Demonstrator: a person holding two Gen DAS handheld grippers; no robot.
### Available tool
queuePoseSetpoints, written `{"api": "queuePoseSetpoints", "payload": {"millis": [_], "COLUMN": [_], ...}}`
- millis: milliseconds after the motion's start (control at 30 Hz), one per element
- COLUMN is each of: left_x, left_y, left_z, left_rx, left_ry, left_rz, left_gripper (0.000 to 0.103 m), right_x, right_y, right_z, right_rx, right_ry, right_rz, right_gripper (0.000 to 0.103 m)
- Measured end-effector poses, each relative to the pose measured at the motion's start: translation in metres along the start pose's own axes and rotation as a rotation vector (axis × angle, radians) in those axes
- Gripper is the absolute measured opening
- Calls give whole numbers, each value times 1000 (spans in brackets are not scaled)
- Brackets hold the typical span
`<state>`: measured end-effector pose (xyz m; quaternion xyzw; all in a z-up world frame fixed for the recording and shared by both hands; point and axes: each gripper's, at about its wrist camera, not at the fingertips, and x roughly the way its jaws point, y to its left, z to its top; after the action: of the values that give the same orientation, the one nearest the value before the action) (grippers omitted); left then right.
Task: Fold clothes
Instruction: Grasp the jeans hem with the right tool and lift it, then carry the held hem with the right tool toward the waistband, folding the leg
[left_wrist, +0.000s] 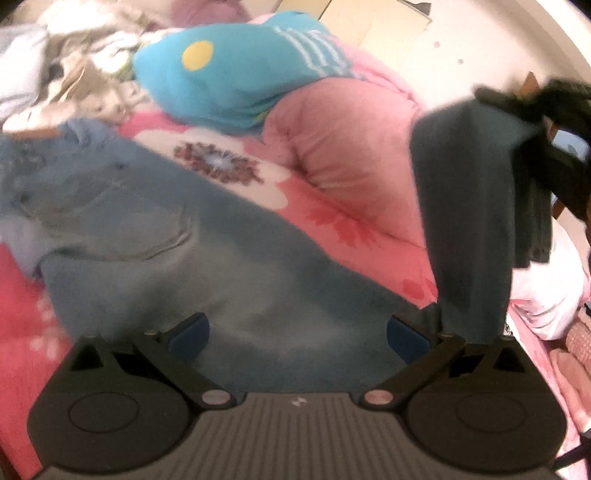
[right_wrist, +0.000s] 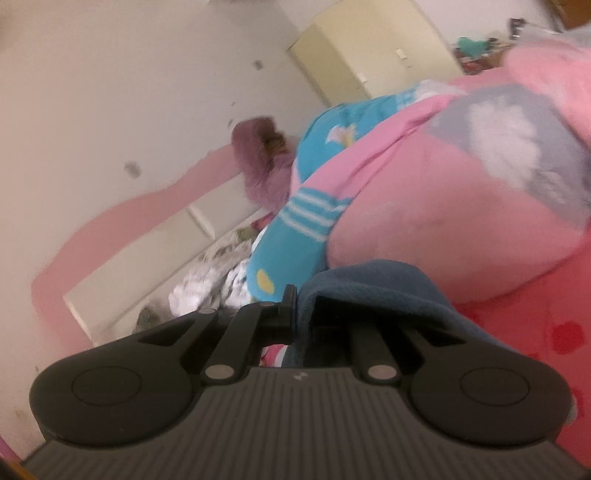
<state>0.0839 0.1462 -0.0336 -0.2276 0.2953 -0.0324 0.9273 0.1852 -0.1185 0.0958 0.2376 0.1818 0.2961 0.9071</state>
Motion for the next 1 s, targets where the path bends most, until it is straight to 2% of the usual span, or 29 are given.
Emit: {"api": "queuePoseSetpoints", "payload": {"millis": [200,500,700,900,967,1000], "left_x": [-2,-9,-27,-41,-45,-47], "left_y": [5,8,10,8,8,8], "left_z": [-4,-7,-10,-16,-18,-19], "left_rx": [-15,-22,-31,-34,-47,-51], "left_ry": [-6,-14,-30,-36,-34,-33], "left_rz": [-11,-13,-18,-4,1,1], "left_gripper": [103,102,102,102,102,102], "right_x": [60,167,194,230,238,239], "right_y": [47,116,143,169,181,188], "right_z": [-21,-104,-131,-156,-167,-172], "right_rx": [-172,-556,-732,-906,-982,-1013], "right_ry": [158,520,690,893,967,992], "right_rz": [56,103,107,44,22,2], "right_gripper": [6,6,7,15,29,32]}}
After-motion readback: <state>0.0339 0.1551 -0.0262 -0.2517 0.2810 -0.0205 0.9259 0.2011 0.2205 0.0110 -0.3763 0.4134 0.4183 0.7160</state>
